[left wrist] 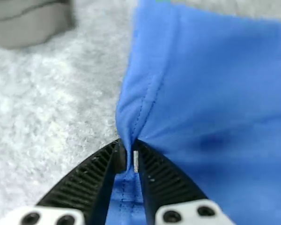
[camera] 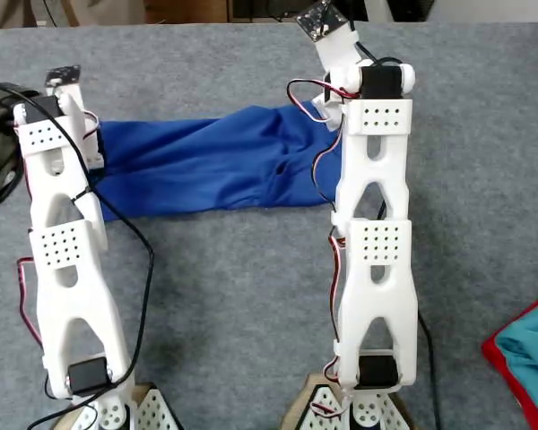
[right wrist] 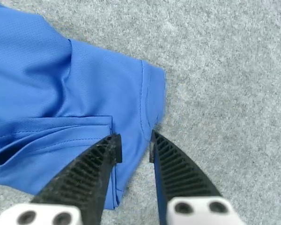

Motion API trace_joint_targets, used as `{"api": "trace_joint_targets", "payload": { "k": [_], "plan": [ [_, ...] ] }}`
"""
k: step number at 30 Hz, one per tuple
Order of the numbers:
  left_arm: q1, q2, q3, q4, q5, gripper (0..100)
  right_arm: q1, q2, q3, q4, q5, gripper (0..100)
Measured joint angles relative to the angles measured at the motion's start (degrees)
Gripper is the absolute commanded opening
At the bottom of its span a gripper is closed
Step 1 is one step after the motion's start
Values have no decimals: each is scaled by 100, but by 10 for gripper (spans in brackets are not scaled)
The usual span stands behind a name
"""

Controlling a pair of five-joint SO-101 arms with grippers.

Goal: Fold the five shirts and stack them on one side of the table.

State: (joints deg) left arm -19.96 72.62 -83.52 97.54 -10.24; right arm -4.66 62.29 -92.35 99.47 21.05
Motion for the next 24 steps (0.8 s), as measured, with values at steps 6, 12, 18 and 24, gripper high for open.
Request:
{"api": "trace_joint_targets", "payload": {
  "k": [6, 12, 18, 24],
  "plan": [
    [325, 9, -607, 246, 607, 19, 0, 0, 0, 0, 0, 126],
    [914, -18, -712, 264, 756, 19, 0, 0, 0, 0, 0, 126],
    [1829, -510, -712, 264, 756, 19, 79, -105, 0, 0, -9, 126],
    [2646, -651, -721, 0, 765, 19, 475, -563, 0, 0, -97, 126]
  ]
}}
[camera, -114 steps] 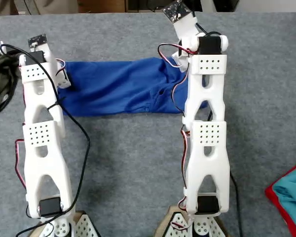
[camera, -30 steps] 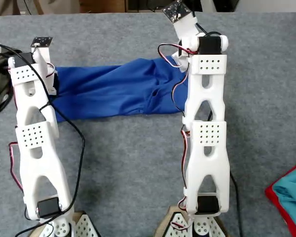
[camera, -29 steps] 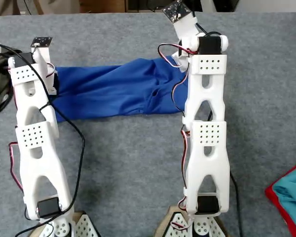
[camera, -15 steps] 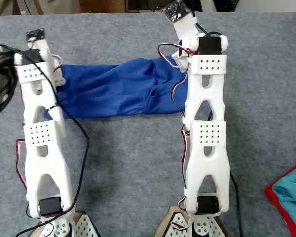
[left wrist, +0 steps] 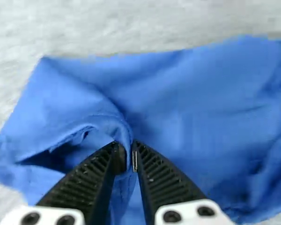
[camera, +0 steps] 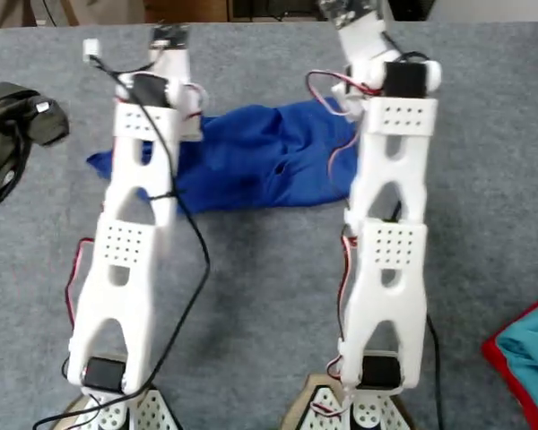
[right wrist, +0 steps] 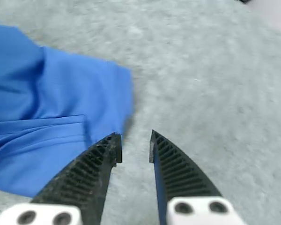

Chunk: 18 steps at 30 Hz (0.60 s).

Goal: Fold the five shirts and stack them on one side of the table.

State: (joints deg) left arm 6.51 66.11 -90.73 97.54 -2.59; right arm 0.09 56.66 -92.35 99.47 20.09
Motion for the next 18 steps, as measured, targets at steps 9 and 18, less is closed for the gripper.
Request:
{"api": "trace_joint_targets", "payload": {
  "k": [9, 18],
  "plan": [
    [1037, 0, 26, -1319, 536, 20, 695, -651, 0, 0, 0, 126],
    [1873, 9, 958, -2840, 1002, 20, 1433, -1081, 0, -114, 0, 126]
  ]
}}
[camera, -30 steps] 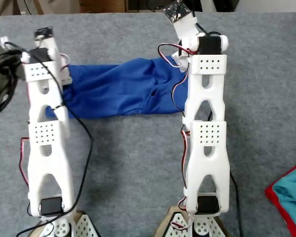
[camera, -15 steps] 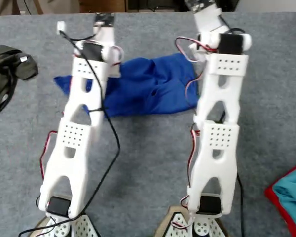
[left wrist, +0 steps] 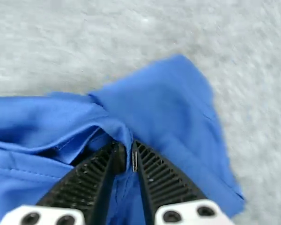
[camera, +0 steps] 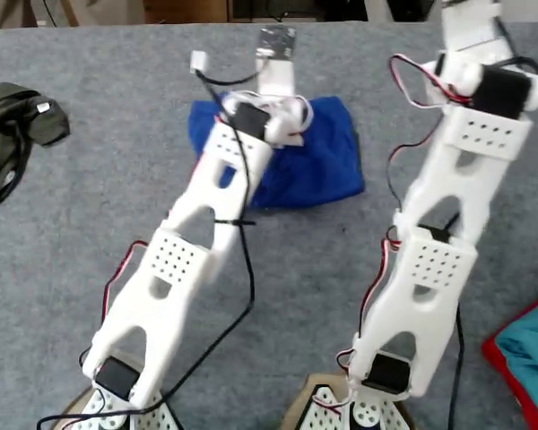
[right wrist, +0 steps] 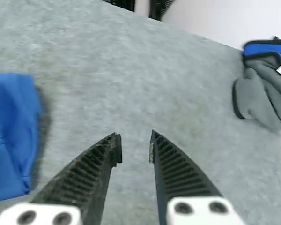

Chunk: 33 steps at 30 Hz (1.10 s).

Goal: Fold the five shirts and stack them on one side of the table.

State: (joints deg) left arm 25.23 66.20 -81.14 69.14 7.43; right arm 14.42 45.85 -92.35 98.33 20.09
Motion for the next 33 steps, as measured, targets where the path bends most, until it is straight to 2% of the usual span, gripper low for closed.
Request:
{"api": "trace_joint_targets", "payload": {
  "k": [5, 10, 26, 33],
  "plan": [
    [290, 0, 26, -440, 264, 20, 220, 0, 0, -97, 0, 126],
    [281, -53, 26, -677, 554, 20, 229, 0, 0, -105, 0, 126],
    [-193, -1600, -387, 44, 791, 20, 237, 0, 0, -105, 0, 126],
    [105, -1600, -185, 44, 818, 20, 237, 0, 0, -105, 0, 126]
  ]
}}
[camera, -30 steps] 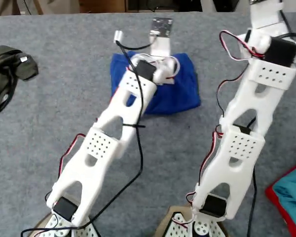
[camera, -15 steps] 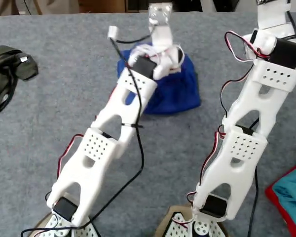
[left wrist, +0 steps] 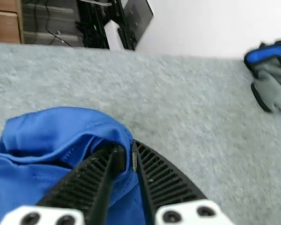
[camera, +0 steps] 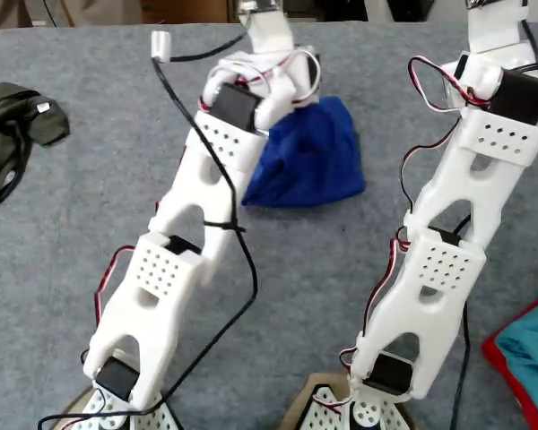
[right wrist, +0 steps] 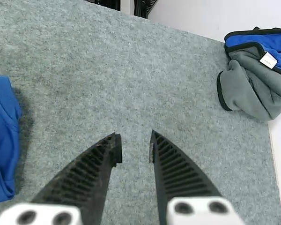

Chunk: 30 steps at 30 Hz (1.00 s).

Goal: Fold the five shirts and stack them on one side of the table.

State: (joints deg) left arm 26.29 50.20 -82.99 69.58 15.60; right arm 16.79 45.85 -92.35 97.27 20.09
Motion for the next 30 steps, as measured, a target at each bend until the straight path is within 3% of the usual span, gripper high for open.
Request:
{"api": "trace_joint_targets", "payload": {
  "k": [6, 11, 19, 24, 30],
  "plan": [
    [457, 396, 387, -484, 0, 25, 0, 0, 0, 0, 0, 126],
    [695, 730, 615, -563, -9, 166, 0, 0, 0, 0, 0, 126],
    [818, 800, 519, 176, -9, 208, 0, 0, 0, 0, 0, 126],
    [343, 800, -35, 299, -9, 202, 0, 0, 0, 0, 0, 126],
    [-826, 791, -457, 993, 448, 202, 0, 0, 0, 0, 0, 126]
  ]
}}
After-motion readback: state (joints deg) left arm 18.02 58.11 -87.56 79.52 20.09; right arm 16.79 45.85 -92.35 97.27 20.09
